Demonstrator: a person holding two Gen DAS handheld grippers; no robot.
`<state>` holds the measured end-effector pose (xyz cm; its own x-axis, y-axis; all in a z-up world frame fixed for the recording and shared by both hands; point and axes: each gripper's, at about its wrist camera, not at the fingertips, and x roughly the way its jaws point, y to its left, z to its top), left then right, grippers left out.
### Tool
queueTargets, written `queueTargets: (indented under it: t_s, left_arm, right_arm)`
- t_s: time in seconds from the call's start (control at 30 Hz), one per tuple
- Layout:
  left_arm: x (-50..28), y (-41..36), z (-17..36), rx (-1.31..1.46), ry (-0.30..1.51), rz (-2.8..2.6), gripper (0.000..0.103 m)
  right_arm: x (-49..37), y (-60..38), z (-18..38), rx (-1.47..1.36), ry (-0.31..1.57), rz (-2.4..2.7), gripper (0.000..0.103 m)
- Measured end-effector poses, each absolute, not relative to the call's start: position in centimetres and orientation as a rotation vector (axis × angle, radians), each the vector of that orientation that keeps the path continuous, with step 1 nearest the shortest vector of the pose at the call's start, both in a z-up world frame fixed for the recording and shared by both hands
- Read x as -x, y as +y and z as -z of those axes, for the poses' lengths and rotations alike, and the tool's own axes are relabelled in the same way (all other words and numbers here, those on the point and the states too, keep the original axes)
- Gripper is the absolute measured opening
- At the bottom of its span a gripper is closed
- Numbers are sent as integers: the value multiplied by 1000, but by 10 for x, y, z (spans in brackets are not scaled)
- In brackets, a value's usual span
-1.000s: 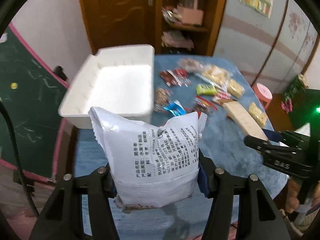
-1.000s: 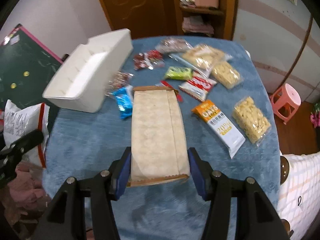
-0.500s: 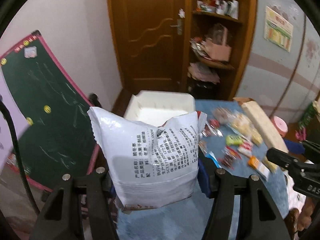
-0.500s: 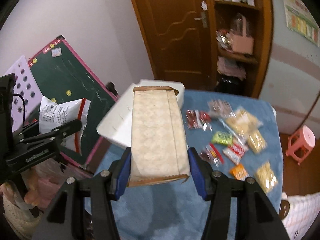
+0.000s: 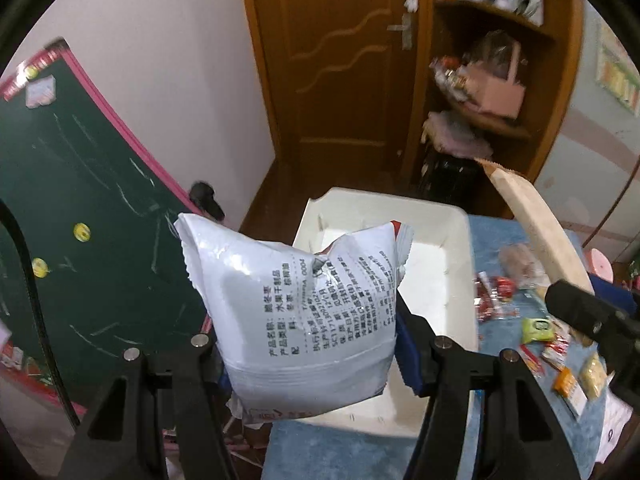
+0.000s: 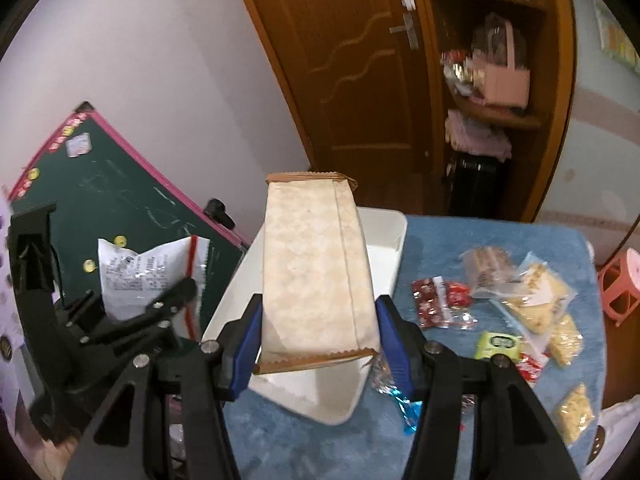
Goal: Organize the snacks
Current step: 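Carry both snacks into the white tray and open both tools, then withdraw both tools from the tray back over the snacks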
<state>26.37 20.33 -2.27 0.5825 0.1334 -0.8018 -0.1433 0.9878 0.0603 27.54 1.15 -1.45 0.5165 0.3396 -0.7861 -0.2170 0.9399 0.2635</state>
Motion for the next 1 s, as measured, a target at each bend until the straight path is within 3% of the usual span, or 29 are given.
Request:
queueTargets:
  t_s: [0.13,0.2,0.4,0.57,1.0]
  left_arm:
    - [-285,208,53,47,961,-174,67]
    - [-293,211,66,82,980,-155,87]
    - [-306,220,100,152,1100,-136,87]
    - [-300,215,109,125,1122,-129,91]
    - [-236,180,61,119,994,-64,98]
  right_arm:
    - [-303,32,51,-112,1055,-320,57]
    - [-314,37,73,-117,1111,-325,57]
    - [-314,44,111,-170,1201,-377,57]
    - [-299,46,110,-117,1197,-384,57]
    - [-237,9,66,-134,1019,-390,57]
